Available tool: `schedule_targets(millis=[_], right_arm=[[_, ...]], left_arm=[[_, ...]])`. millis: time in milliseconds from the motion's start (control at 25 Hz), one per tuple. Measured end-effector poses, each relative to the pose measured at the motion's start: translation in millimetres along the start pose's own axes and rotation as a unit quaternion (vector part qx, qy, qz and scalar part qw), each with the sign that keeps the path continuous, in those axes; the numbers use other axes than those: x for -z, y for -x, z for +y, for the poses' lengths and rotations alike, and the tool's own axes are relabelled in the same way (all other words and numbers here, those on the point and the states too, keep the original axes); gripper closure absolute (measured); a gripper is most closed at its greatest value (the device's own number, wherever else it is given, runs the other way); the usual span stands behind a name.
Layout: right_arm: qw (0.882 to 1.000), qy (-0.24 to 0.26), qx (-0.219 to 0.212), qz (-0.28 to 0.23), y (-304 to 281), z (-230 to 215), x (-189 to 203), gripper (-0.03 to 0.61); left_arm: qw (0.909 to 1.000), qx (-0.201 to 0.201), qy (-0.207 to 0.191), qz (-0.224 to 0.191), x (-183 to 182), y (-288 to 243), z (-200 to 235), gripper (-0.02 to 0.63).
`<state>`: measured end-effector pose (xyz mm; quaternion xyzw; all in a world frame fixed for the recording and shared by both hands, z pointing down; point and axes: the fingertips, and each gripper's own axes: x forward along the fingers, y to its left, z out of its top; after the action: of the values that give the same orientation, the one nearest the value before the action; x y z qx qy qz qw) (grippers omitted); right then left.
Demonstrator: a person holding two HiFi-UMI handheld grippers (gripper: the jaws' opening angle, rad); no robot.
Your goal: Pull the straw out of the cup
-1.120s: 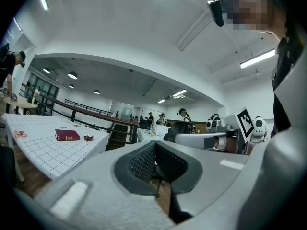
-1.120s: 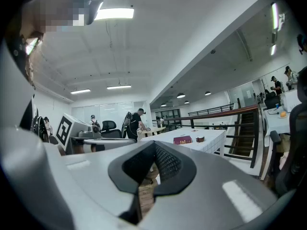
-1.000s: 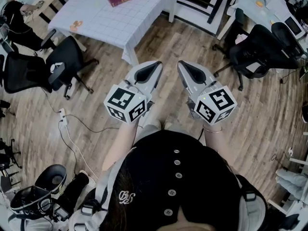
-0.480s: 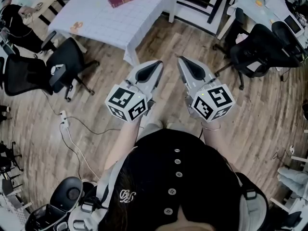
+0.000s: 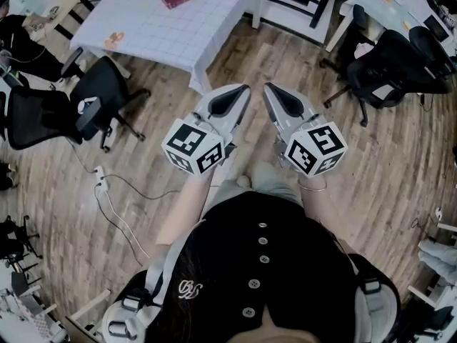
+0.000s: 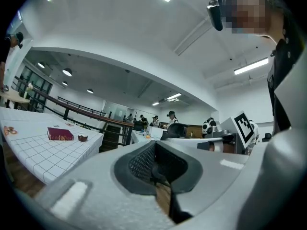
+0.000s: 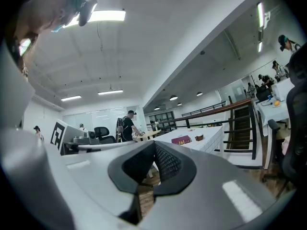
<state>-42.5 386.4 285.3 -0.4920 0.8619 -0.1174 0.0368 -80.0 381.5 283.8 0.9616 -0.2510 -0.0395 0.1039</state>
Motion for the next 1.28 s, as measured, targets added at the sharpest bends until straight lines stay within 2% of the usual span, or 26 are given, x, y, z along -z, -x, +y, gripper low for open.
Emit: schedule_targets(millis=[120,440,680,1080,1280], right_arm=[[1.0,-0.005,-0.006,0.01,-10.3,1.5,6.2,0.578],[1.0,-0.013,-0.021,0.014,-45.8,-22.8,3.6,0.578],[0.999,-0.006,-0.039,0.023,-87.1,-68.0,-3.4,0.578],[0.998,0.009,-0.057,0.01,-167.5,-156.3,-48.3,0.578],[0.998,0.005,-0.064,0.014,-196.6,-199.7,-55.5,0.578]], left_arm=[[0.9999,0.006,0.002,0.009,4.6,-2.1,9.2,0.621],[0.9998,-0.015,0.016,0.001,3.5,-23.7,56.8,0.62],[0.9996,-0.023,0.013,-0.013,-5.0,-71.4,98.3,0.62],[0.9988,-0.045,0.013,-0.011,-25.2,-165.1,170.8,0.62],[0.9986,-0.048,0.02,-0.008,-23.6,-211.4,197.1,0.62]])
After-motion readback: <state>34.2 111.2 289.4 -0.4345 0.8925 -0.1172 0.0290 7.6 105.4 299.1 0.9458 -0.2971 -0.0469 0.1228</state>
